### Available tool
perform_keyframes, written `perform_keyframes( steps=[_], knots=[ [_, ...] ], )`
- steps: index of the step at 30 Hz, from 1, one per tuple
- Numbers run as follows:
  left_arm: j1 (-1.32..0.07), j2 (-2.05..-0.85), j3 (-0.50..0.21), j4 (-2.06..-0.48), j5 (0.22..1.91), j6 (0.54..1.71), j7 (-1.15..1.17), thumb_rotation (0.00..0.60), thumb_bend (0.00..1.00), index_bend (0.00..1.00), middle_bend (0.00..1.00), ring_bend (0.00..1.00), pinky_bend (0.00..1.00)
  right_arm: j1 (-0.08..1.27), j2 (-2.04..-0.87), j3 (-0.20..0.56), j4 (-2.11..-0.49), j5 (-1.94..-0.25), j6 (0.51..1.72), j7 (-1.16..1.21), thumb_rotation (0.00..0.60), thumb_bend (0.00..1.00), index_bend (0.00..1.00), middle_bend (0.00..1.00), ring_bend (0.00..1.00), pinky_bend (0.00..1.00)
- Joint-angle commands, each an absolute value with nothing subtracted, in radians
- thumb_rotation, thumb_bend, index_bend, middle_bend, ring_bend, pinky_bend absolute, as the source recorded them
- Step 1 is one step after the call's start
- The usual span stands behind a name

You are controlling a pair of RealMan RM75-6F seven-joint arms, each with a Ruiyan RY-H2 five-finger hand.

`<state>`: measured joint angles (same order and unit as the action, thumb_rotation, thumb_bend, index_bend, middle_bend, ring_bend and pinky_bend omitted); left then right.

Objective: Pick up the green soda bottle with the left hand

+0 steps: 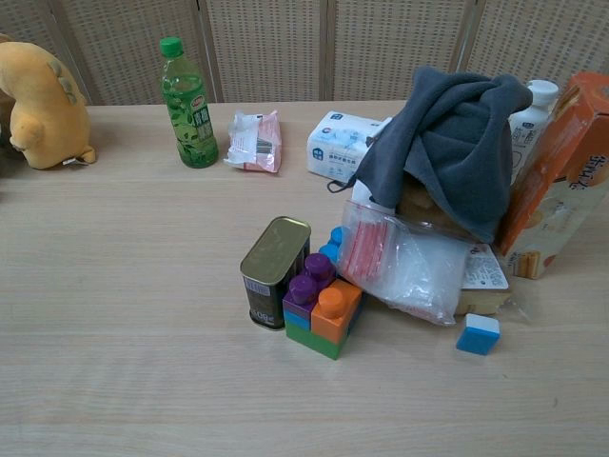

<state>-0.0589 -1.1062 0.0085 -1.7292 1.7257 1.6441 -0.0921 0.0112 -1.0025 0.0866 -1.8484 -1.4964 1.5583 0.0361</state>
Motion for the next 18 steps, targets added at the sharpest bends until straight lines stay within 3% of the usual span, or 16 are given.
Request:
perform_keyframes(
  steps=[1,11,18],
  knots=[
    [-0.061,-1.114,0.015,-1.723,1.724,1.628,-0.082,0.600,0.00,0.07,0.00,0.00,0.00,0.012,-1.002,0.086,-1.848,-1.497,1.556,0.037,0.599,0.00,0.00,0.00,0.00,0.00],
    [-0.114,-1.091,0.009,-1.804,1.638,1.495,-0.148,0.600,0.00,0.02,0.00,0.00,0.00,0.009,-0.996,0.090,-1.854,-1.493,1.561,0.048,0.599,0.00,0.00,0.00,0.00,0.00],
    [-0.251,-1.017,-0.112,-1.932,1.450,1.308,-0.097,0.600,0.00,0.02,0.00,0.00,0.00,0.008,-0.990,0.088,-1.858,-1.501,1.562,0.063,0.599,0.00,0.00,0.00,0.00,0.00]
  ],
)
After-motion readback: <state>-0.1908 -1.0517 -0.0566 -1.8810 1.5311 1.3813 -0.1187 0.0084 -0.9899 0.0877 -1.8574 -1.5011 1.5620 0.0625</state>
